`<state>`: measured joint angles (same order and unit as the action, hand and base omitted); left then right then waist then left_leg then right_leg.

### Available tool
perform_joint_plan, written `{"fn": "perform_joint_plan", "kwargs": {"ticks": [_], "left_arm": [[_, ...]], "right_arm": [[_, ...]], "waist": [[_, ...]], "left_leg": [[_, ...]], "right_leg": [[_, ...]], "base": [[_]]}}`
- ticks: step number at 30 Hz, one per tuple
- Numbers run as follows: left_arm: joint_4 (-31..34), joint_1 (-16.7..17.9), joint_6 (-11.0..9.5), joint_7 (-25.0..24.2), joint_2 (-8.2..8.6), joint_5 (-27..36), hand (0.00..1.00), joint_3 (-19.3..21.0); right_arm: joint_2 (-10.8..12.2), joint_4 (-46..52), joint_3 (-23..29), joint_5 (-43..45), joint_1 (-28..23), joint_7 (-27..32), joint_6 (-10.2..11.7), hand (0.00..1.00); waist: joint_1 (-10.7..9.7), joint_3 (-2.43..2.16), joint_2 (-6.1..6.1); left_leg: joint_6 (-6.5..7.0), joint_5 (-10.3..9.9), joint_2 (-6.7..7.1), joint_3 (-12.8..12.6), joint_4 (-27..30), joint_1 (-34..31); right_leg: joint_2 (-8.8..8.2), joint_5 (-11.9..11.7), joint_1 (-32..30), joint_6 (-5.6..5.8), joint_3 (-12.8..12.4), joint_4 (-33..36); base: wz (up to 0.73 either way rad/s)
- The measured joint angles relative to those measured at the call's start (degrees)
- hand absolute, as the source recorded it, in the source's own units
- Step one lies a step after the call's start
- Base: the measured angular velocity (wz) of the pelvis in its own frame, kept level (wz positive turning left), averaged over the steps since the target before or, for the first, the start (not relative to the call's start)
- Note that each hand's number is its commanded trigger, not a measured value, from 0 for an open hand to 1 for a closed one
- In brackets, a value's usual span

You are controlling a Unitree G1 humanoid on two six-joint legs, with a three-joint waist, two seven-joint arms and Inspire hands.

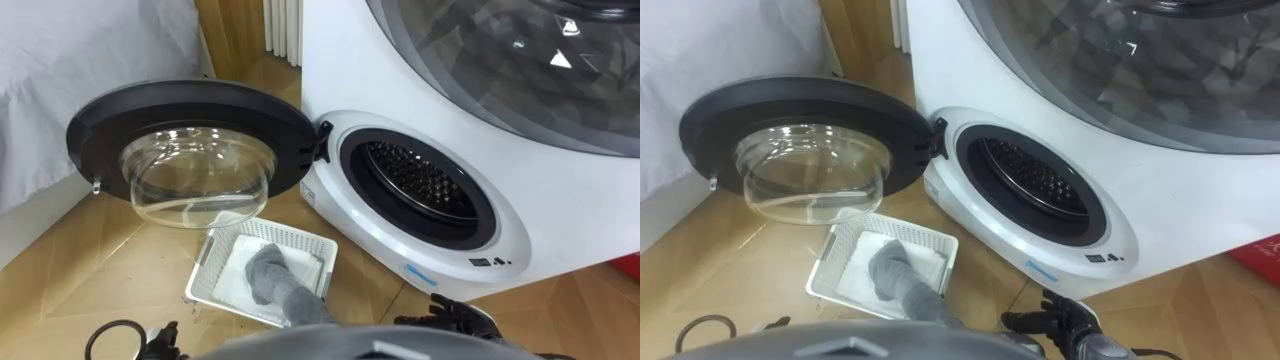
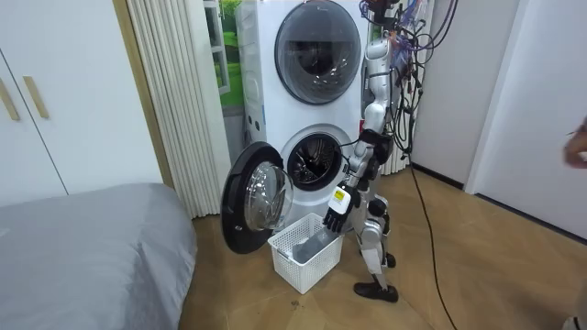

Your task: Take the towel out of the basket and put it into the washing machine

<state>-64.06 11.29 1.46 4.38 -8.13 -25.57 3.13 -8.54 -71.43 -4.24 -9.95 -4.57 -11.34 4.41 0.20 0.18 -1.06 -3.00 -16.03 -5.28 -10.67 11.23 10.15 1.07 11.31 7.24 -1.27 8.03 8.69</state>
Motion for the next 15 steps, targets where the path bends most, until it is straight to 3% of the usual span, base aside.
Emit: {"fn": "perform_joint_plan", "kwargs": {"ticks": [15], "left_arm": [[-0.01, -0.87, -1.67, 0.43, -0.35, -0.49, 0.0, -0.09]], "right_arm": [[-0.01, 0.1, -0.71, 0.23, 0.14, 0.47, 1.04, 0.0]], "waist": [[-0.11, -0.01, 0.07]], "left_leg": [[0.0, 0.0, 0.02, 0.56, 0.1, -1.71]], "right_leg": [[-0.14, -0.04, -0.83, 0.01, 0.75, 0.15]], "base": [[0.02]]}}
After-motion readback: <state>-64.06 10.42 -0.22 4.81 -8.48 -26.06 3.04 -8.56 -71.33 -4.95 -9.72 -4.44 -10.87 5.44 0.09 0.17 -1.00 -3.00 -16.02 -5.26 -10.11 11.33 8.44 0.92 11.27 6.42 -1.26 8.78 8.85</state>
